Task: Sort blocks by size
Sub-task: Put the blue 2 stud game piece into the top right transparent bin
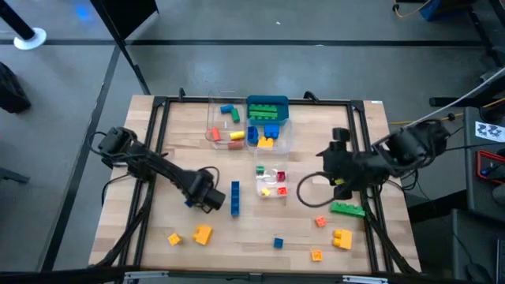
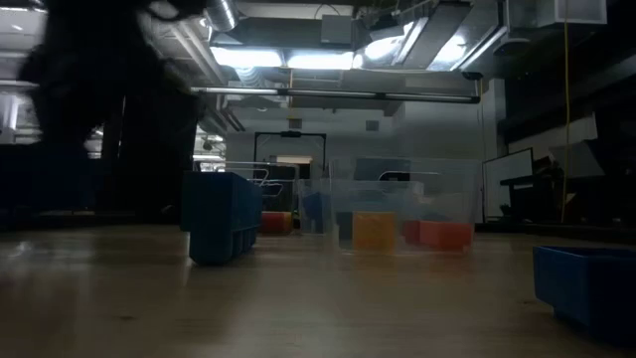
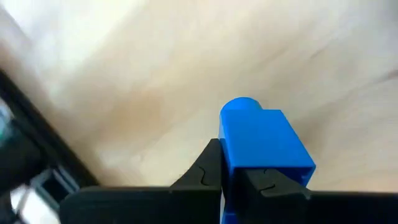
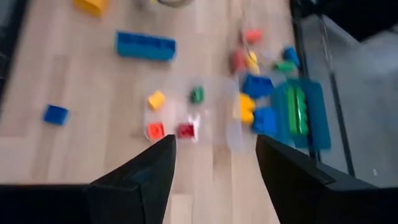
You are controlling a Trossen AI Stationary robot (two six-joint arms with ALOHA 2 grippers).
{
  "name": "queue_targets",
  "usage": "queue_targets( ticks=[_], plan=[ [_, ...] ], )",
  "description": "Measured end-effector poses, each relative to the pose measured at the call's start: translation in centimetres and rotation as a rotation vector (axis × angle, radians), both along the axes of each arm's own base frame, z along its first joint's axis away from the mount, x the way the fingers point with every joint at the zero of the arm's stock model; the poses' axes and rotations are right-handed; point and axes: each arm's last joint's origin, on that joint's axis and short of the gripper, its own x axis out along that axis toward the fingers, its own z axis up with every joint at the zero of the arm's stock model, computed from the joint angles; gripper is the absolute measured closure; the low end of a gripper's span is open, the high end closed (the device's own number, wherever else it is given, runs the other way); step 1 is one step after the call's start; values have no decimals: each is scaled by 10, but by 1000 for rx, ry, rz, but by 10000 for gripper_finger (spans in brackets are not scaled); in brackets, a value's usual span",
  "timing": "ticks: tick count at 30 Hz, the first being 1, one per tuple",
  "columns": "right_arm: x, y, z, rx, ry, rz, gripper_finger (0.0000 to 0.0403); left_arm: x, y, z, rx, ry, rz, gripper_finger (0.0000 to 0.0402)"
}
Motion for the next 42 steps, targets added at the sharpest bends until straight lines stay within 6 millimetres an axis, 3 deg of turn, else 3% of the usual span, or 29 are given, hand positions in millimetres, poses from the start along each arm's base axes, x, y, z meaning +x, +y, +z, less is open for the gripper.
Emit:
queue_targets(
  ticks=[4,9,14,19,23,27,34,42],
  plan=[
    [-18,2,-30,19,42,-99,178,23,13,25,81,-180,-38,399],
    [-35,10,-69,54,133,-171,178,62,41,42,156,-458,-107,397],
    [-40,27,-111,105,281,-187,178,99,82,57,226,-748,-188,397],
    [-37,46,-153,219,357,-98,178,114,129,72,344,-922,-167,396],
    [-34,56,-179,281,351,-33,178,116,162,73,412,-935,-132,393],
    [-30,60,-198,323,328,-9,178,117,183,61,435,-881,-106,394],
    [-27,63,-218,363,282,17,178,129,204,32,457,-833,-111,362],
    [-25,68,-227,416,276,148,178,132,214,29,470,-871,-102,287]
  ],
)
